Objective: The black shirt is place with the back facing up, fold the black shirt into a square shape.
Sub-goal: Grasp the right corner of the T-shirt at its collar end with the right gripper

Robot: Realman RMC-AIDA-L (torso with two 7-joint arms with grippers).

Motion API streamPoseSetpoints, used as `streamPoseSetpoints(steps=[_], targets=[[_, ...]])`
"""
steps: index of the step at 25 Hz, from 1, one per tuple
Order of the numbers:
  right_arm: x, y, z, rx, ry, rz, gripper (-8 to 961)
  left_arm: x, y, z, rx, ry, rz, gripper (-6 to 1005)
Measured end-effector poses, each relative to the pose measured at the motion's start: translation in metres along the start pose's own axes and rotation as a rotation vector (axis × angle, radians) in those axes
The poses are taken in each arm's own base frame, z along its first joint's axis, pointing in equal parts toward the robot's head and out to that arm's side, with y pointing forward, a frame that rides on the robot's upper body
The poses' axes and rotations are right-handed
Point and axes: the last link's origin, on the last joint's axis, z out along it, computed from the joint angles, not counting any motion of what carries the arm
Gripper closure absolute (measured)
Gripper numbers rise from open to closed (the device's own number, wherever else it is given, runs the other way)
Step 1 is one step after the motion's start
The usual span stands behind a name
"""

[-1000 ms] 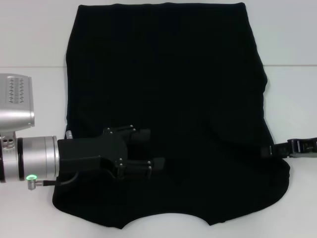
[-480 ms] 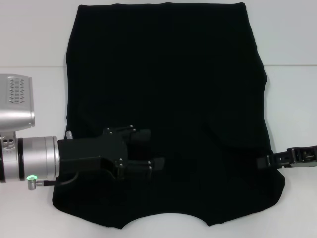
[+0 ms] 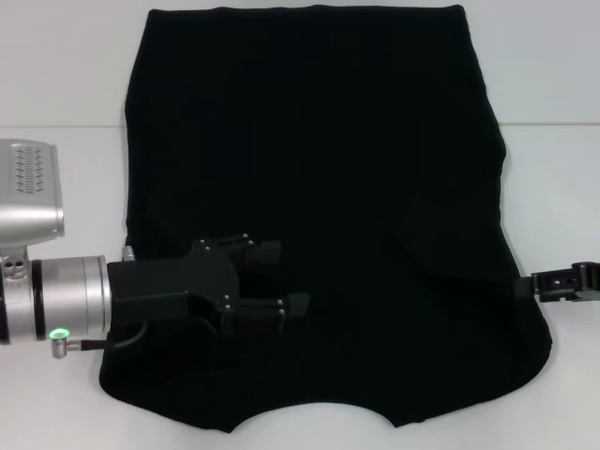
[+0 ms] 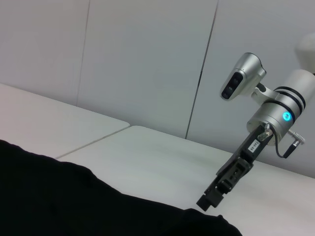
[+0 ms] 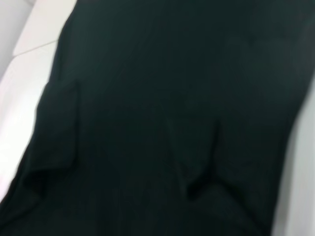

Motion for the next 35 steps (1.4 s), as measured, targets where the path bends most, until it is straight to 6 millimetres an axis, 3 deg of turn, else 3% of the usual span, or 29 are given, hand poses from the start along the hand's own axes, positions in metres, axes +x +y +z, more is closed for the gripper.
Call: streamPoseSetpoints(steps=[7,19,35], targets=[[0.002,-0.009,0.001,0.044,-0.011,0.016,306,0.001,0.000,0.001,0.000,0.006,-0.001,134],[0.013,-0.001,0.012,0.009,0.047,-0.015,308,0.001,-0.001,-0.001,0.009,0.013,-0.004,135],[0.019,0.012,-0.001,-0.122,0.059,-0.041,313,0.000,-0.005,-0.002,0.045,0.012,-0.037,134]])
